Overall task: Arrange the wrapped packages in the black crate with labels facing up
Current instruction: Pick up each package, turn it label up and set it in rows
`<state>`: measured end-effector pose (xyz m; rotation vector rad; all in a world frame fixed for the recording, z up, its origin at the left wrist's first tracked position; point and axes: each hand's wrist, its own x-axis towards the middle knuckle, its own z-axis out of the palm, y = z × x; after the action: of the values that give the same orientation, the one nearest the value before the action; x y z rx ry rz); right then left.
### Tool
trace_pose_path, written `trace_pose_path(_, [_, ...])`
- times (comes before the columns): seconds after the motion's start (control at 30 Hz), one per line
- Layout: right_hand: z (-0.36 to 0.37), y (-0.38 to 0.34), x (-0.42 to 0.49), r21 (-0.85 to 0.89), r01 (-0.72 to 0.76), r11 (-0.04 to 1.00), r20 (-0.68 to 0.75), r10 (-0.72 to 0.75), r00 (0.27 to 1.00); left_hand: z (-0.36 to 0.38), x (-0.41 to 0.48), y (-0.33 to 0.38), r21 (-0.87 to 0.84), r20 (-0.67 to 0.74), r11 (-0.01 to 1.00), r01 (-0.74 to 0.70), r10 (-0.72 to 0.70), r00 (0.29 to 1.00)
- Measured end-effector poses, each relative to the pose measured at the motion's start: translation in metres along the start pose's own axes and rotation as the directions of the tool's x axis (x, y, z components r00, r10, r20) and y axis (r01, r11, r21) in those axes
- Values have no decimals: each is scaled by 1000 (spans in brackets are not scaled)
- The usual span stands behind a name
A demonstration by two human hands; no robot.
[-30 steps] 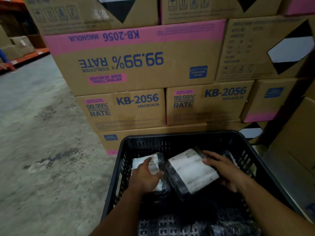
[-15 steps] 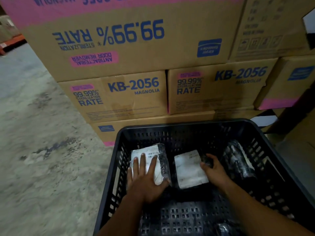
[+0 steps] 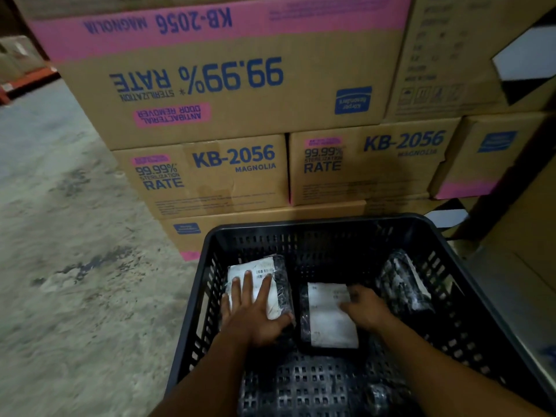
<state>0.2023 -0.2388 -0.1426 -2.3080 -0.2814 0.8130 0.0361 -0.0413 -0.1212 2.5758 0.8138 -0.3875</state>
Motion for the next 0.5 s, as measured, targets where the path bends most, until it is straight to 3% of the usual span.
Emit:
trace_pose_path(0.1, [-22, -9, -16, -61, 82, 995, -337, -98, 936, 0, -2, 7, 12, -79, 1000, 2, -1, 997])
trace_pose_path(0.17, [-36, -9, -23, -159, 61, 985, -468, -129, 874, -3, -1, 14, 23, -123, 999, -23, 25, 992])
trace_pose_path(0.33, [-45, -1, -32, -330, -150, 932, -604, -87, 792, -1, 4, 29, -1, -154, 995, -104, 103, 983])
trace_pose_path(0.5, [-45, 8, -24, -333, -279, 901, -605, 23, 796, 10, 12, 27, 40, -89, 995, -92, 95, 991])
